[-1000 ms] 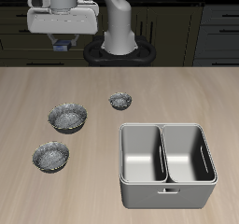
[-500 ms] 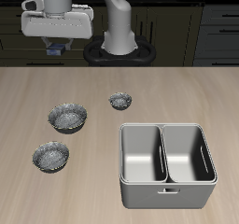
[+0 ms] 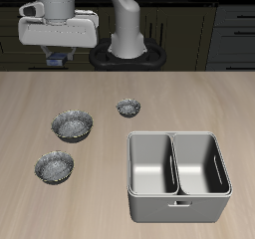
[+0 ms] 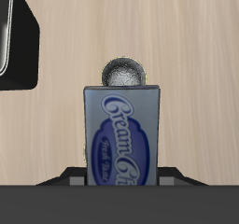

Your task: Place the cream cheese in the middle-sized bowl

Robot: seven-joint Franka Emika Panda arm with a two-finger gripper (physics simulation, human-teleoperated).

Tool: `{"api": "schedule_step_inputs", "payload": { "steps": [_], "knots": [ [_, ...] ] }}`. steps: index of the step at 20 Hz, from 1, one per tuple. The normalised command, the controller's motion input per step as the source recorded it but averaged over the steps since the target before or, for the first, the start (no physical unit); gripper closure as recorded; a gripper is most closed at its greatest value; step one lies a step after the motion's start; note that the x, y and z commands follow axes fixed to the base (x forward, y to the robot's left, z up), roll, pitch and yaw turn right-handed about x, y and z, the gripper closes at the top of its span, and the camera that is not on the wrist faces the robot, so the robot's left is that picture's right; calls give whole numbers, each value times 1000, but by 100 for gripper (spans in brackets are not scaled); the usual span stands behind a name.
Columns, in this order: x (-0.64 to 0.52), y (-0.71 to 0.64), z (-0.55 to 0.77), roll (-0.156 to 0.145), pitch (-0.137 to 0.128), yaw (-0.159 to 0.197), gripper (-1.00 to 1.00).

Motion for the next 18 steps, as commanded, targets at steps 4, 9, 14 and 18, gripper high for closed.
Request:
{"api": "schedule_step_inputs", "payload": {
  "steps": [4, 9, 14, 18],
  "knots": [
    [465, 64, -79, 1, 15, 1, 100],
    [374, -20, -26, 6, 12, -30, 100],
    [358, -45, -58, 10, -13, 16, 100],
    [198, -36, 28, -13, -19, 9, 100]
  ]
}}
